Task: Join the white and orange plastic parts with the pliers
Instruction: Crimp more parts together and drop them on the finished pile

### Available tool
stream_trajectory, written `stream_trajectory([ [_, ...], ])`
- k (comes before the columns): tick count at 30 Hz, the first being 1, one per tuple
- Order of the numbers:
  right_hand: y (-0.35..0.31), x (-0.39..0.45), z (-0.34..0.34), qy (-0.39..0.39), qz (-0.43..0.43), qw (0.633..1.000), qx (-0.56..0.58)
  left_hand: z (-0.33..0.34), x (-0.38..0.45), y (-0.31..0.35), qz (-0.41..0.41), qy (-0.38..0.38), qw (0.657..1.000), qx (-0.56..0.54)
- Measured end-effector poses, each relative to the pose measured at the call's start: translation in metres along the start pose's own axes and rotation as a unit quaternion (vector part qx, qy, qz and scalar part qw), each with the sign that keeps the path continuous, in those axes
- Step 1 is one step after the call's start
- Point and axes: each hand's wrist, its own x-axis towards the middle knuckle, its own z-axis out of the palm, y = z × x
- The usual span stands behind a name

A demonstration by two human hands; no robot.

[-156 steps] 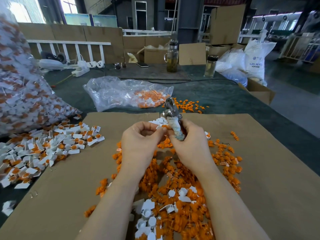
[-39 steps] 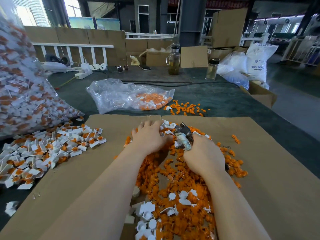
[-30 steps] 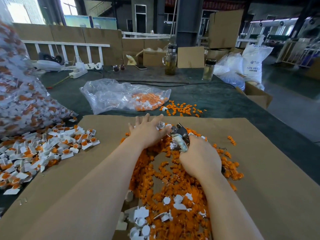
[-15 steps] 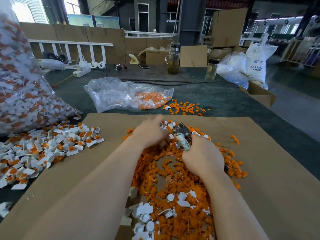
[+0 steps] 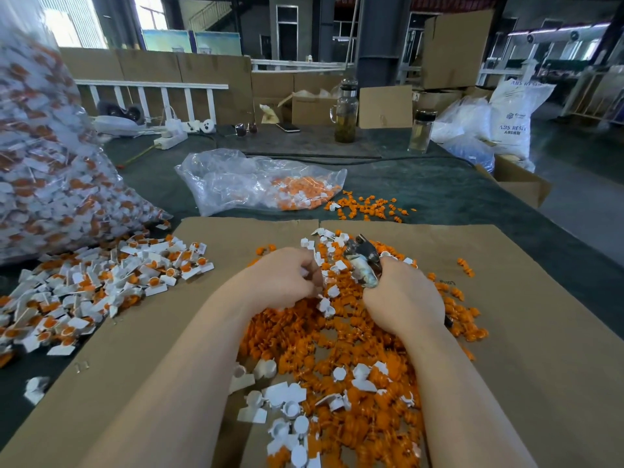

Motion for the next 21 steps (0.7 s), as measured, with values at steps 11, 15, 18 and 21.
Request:
stream_trajectory([
  [11,-0.005,-0.003,-0.005,0.025,-0.050,0.998,0.022,-0.007,-0.036,-0.006,0.026,0.058,0.987,-0.145],
  [15,-0.015,-0.009,-0.005,0.060,-0.152,0.985,0.051,0.013,-0.035,0.006,-0.007,0.146,0.973,-0.180],
  [18,-0.022,-0.014,-0.005,0.058,-0.230,0.971,0.036,0.022,-0.032,0.013,-0.013,0.203,0.947,-0.249],
  [21,-0.025,-0.013,-0.003,0.058,-0.262,0.963,0.030,0.025,-0.029,0.012,-0.013,0.228,0.921,-0.317],
])
